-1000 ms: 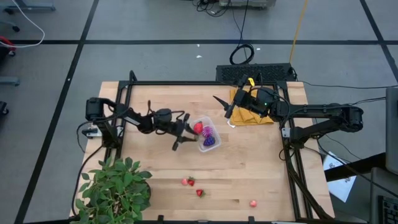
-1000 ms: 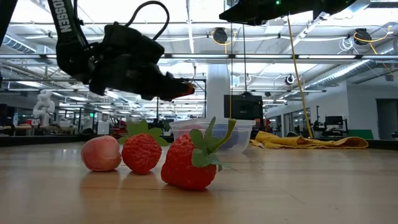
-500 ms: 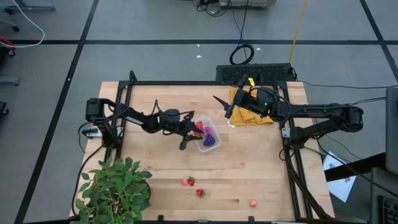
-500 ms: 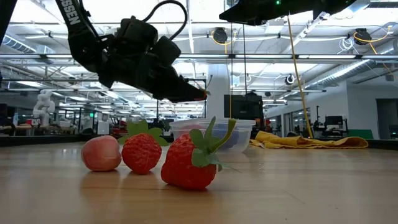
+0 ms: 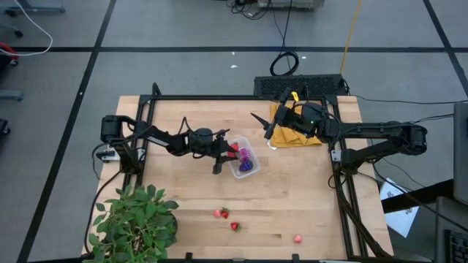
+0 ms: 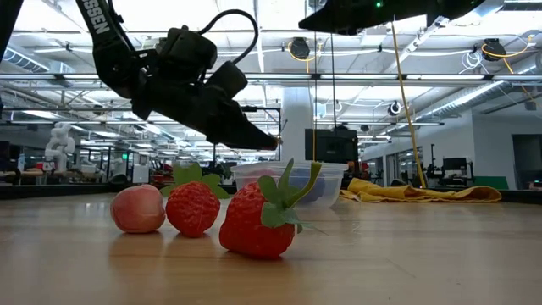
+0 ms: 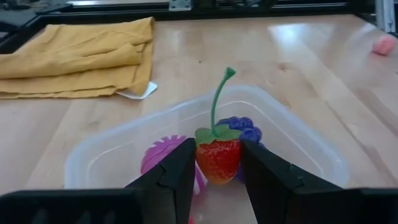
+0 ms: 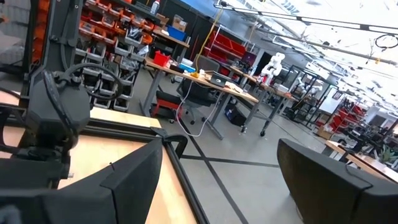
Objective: Pick and placing Produce into tupperware
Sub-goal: Put the top left red strawberry into the transparent container
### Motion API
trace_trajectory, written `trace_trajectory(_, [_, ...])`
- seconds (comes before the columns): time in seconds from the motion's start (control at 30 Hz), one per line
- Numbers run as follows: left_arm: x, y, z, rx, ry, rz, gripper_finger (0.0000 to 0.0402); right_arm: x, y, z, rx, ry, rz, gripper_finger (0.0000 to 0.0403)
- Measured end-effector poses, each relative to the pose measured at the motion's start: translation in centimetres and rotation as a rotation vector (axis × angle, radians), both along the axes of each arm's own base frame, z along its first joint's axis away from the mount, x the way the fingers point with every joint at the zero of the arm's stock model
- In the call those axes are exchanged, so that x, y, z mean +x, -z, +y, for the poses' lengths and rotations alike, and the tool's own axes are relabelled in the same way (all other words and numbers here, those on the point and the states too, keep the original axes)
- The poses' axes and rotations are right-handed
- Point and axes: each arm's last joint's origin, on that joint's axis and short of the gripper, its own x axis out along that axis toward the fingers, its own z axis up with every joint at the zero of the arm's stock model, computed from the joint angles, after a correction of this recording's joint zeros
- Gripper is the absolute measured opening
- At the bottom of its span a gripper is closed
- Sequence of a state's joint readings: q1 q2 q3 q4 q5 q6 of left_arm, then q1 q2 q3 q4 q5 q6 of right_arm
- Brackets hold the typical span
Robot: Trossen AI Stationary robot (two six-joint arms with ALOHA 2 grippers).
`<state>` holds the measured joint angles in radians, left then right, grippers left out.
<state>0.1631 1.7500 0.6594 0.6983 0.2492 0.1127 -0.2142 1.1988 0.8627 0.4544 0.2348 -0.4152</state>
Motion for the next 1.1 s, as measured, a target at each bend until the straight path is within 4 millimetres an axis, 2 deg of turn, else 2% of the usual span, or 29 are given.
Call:
trace_trajectory(0.33, [-0.3, 0.67, 0.16, -0.045, -0.065, 0.081, 0.0129, 0.01, 0.3, 0.0, 0.007, 0.0, 0.031, 0.0307])
trace_trajectory(0.8, [0.62, -0.15, 0.02, -0.097, -0.077, 0.085, 0.0129, 0.01, 0.46, 0.0, -0.004, 0.0, 0.054, 0.0307])
trace_trajectory(1.1, [0.49, 0.16, -0.29, -0.113, -0.075, 0.123, 0.0129, 0.01, 0.47, 0.0, -0.004, 0.0, 0.055, 0.0307])
